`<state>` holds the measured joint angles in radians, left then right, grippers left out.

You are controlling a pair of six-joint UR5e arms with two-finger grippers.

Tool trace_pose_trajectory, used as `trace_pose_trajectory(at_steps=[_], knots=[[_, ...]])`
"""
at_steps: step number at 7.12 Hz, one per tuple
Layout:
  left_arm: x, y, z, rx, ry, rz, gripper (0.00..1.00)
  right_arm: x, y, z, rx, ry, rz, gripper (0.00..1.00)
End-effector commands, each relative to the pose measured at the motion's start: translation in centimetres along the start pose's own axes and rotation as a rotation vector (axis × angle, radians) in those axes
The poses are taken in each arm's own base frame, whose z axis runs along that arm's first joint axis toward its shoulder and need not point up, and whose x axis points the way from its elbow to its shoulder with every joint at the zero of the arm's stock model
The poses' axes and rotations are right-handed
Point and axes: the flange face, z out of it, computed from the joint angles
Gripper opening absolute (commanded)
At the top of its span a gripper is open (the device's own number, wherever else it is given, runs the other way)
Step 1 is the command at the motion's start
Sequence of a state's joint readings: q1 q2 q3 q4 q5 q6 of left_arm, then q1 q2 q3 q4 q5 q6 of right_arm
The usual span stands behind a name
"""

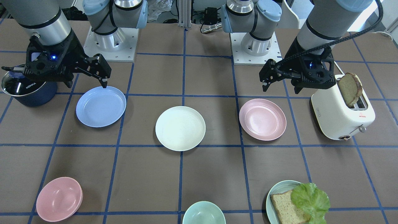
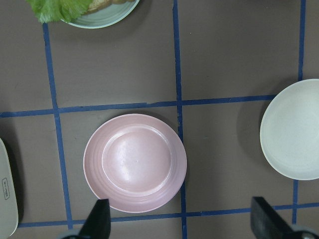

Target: Stack three plates with pink and blue

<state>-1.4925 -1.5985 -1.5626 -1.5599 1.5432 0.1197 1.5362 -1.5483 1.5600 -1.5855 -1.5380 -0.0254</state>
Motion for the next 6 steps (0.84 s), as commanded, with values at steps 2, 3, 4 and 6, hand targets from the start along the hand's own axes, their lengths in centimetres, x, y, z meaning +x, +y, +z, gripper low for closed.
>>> trace_pose_trajectory(at_steps=[2,3,4,6], knots=[[-0.01,-0.14,-0.05,0.001,0.0,0.0,1.0,0.03,0.08,-0.18,0.002,0.001,0.001,1.0],[-0.01,-0.22,-0.06,0.003,0.001,0.0,1.0,0.03,0.02,-0.12,0.002,0.001,0.0,1.0],[-0.1,-0.34,0.07,0.001,0.001,-0.001,1.0,0.04,0.05,-0.03,-0.001,0.001,0.0,1.0],[-0.07,-0.05,0.28,-0.002,0.002,0.001,1.0,0.11,0.04,-0.01,-0.003,0.001,0.003,1.0]])
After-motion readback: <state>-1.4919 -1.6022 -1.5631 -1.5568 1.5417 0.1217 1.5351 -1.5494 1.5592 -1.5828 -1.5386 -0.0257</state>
